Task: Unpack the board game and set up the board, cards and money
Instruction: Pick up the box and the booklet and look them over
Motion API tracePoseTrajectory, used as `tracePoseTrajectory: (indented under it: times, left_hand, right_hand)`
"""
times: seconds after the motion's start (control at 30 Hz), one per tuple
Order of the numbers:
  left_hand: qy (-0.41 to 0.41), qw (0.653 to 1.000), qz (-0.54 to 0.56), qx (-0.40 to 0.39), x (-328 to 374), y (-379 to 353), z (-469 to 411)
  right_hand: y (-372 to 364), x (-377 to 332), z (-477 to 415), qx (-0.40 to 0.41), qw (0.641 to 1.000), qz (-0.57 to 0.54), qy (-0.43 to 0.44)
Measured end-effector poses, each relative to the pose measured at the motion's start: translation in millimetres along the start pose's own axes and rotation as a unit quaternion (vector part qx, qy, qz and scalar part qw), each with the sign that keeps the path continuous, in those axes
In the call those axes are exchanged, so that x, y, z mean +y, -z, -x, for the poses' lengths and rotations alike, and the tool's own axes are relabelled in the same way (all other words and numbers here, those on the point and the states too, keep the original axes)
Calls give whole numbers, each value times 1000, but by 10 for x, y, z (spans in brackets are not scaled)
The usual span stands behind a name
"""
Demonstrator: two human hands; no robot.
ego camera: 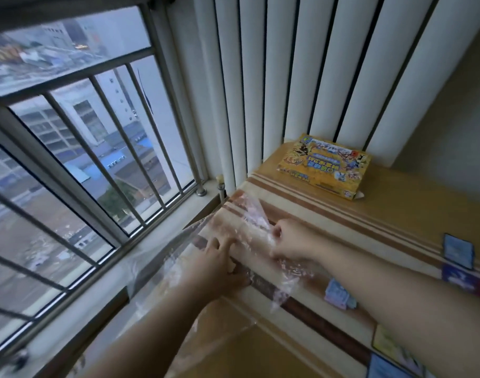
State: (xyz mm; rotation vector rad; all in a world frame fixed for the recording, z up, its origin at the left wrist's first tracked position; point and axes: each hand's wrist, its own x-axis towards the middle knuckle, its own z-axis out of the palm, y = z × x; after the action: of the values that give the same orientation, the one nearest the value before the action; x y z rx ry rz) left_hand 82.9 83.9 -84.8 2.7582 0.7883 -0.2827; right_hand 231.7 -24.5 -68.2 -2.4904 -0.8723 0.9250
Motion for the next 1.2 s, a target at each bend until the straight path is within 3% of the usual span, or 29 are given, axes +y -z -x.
tracePoseTrajectory:
  times: [0.1, 0.17, 0.27, 0.4, 0.47, 0.53, 0.67, 0.77, 0.93, 0.97, 1.03, 1.13, 1.2]
  left_hand:
    - [12, 997, 72, 29, -26, 33, 16]
    - [16, 967, 234, 99, -44, 149, 45]
    - [29, 826, 537, 172, 4, 446, 130]
    - [-46, 659, 726, 193, 172, 818, 435]
    - [-78, 607, 771, 177, 274, 917, 694]
    - [-114, 601, 777, 151, 370, 935, 995]
    - [-176, 650, 716, 184, 494, 738, 1647]
    - [-175, 713, 661, 157, 457, 642, 2104]
    - [-209, 785, 579, 70, 24, 697, 2834]
    - [-221, 813, 534, 72, -28, 704, 3007]
    - [-216, 855, 442, 162, -242, 654, 3264]
    - [-91, 847, 406, 332, -883, 471, 3511]
    - [11, 794, 510, 332, -1236, 197, 3659]
  right_hand:
    - [66, -88, 41, -34, 991, -120, 42]
    - [188, -190, 142, -18, 969, -235, 69]
    - [416, -410, 472, -48, 888, -445, 102]
    - [559, -647, 1030, -128, 802, -560, 166]
    - [478, -734, 1343, -147, 766, -595, 193]
    - [305, -788, 1649, -134, 758, -598, 226]
    - [-223, -818, 2222, -130, 751, -594, 257]
    - [-639, -883, 2523, -118, 740, -608, 261]
    - [-1201, -1144, 3042, -117, 706, -609, 343]
    - [-1315, -1191, 3109, -106, 706, -609, 346]
    - [-1531, -1264, 3206, -79, 703, -636, 308]
    - [-1852, -1281, 3230, -86, 666, -705, 227]
    - [-2088, -1262, 3191, -98, 660, -722, 184]
